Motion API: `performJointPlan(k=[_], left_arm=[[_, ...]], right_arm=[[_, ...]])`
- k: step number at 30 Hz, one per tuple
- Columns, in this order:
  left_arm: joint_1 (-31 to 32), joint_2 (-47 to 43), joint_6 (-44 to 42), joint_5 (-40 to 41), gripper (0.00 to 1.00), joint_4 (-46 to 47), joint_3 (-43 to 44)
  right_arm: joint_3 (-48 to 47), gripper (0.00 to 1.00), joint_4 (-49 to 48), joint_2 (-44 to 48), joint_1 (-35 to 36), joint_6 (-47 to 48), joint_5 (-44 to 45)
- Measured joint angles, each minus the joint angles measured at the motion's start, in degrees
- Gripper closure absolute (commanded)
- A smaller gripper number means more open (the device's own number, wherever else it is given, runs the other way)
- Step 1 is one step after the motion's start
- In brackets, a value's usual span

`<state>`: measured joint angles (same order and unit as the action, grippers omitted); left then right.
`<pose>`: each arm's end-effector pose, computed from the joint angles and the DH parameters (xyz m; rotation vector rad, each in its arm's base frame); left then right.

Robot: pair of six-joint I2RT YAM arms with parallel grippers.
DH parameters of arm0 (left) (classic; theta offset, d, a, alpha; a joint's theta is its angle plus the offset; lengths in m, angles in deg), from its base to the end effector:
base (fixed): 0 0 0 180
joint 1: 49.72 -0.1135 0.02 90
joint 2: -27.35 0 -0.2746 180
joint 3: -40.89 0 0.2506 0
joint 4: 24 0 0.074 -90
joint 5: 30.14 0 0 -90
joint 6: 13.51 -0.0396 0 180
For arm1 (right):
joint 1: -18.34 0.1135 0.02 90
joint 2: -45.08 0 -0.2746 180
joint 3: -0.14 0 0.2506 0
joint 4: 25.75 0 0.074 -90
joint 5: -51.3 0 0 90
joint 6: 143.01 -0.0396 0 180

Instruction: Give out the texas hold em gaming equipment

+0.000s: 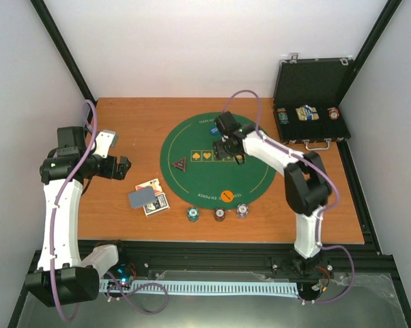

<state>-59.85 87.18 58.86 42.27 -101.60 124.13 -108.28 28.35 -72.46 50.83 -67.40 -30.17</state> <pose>0.1767 0.0194 0.3598 0.2836 2.4464 -0.1788 0.3788 0.2343 0.2162 -0.3710 2.6285 0.0697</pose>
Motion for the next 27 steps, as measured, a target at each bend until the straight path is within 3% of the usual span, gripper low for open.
performJointPlan(k=[5,11,17,27], left_arm=[[0.0,0.0,-0.24,-1.38,0.0,-0.83,0.0],[0.0,-0.46,-0.92,-1.42,0.0,-1.4,0.0],[0.0,-1.9,-1.86,-1.18,0.0,-2.54,0.35],[0.0,-1.99,-2.19,-0.81,0.0,-3.41,1.92]], right_arm=[[17.35,0.25,-3.54,12.92,5.66,-1.66,-0.22],[30.49,0.25,-4.96,14.43,12.24,-4.07,-1.55],[33.79,0.26,-6.67,16.15,13.49,-5.62,-1.84],[35.87,0.4,-8.81,16.59,13.57,-6.25,-2.14]])
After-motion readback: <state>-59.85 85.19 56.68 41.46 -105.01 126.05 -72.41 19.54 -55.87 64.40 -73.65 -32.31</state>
